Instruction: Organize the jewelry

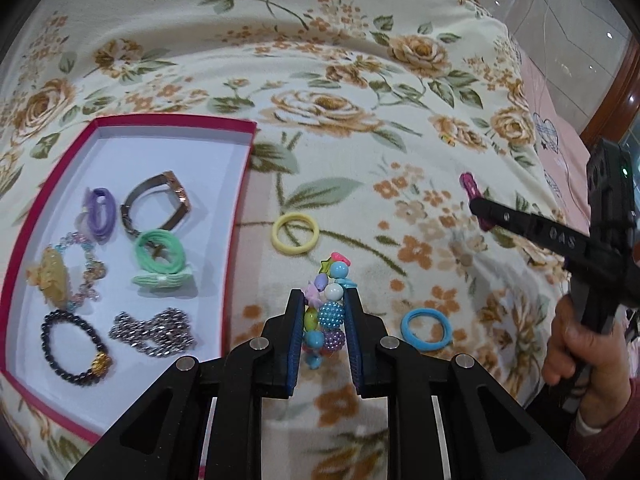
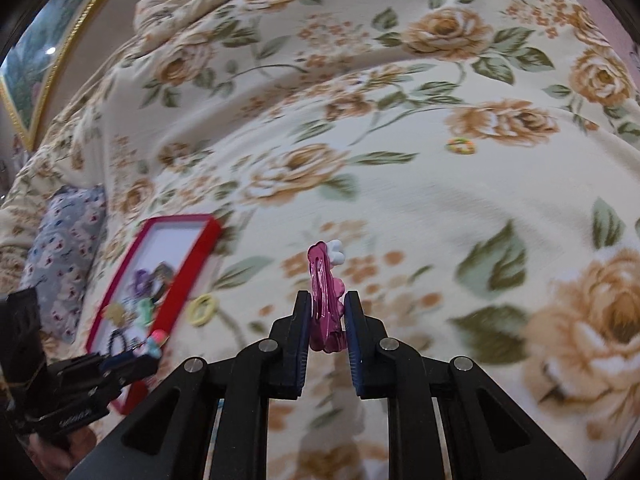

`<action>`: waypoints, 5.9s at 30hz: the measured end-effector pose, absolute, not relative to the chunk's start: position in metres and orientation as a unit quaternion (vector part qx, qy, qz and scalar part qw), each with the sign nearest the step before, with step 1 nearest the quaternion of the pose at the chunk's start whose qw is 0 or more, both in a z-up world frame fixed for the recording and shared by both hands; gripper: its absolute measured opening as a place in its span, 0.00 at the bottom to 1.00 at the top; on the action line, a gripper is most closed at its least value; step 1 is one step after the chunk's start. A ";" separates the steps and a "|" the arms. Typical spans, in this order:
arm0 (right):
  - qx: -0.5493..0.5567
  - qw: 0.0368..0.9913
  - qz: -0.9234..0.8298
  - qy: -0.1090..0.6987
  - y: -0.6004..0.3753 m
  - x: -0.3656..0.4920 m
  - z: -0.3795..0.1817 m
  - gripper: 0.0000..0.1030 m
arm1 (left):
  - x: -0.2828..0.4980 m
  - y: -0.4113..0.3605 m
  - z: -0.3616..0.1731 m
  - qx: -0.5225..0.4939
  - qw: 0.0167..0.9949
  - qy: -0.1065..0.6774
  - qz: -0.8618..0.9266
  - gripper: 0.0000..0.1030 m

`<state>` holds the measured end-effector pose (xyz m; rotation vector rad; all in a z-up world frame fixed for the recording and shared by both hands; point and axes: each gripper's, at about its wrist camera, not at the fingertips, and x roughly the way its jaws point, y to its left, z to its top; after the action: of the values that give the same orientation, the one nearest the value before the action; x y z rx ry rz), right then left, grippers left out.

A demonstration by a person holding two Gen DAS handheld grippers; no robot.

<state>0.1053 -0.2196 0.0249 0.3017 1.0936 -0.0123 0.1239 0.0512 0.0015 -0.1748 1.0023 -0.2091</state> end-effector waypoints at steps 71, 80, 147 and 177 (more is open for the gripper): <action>0.042 0.770 0.203 0.604 0.021 0.129 -0.042 0.16 | 0.074 0.216 -0.013 -0.146 0.867 0.472 0.069 0.18; 0.004 0.769 0.208 0.605 0.032 0.132 -0.044 0.17 | 0.078 0.215 -0.017 -0.141 0.865 0.476 0.070 0.19; 0.026 0.863 0.203 0.462 -0.006 0.059 0.051 0.91 | -0.050 0.200 0.036 -0.194 0.879 0.415 0.134 0.95; -0.003 0.866 0.183 0.465 -0.010 0.033 0.039 1.00 | -0.090 0.139 0.052 -0.059 0.914 0.356 0.186 0.99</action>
<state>0.0329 -0.0102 0.0387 -0.0070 0.9746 0.3828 -0.0903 0.1391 0.0516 -0.1206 0.7334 0.3821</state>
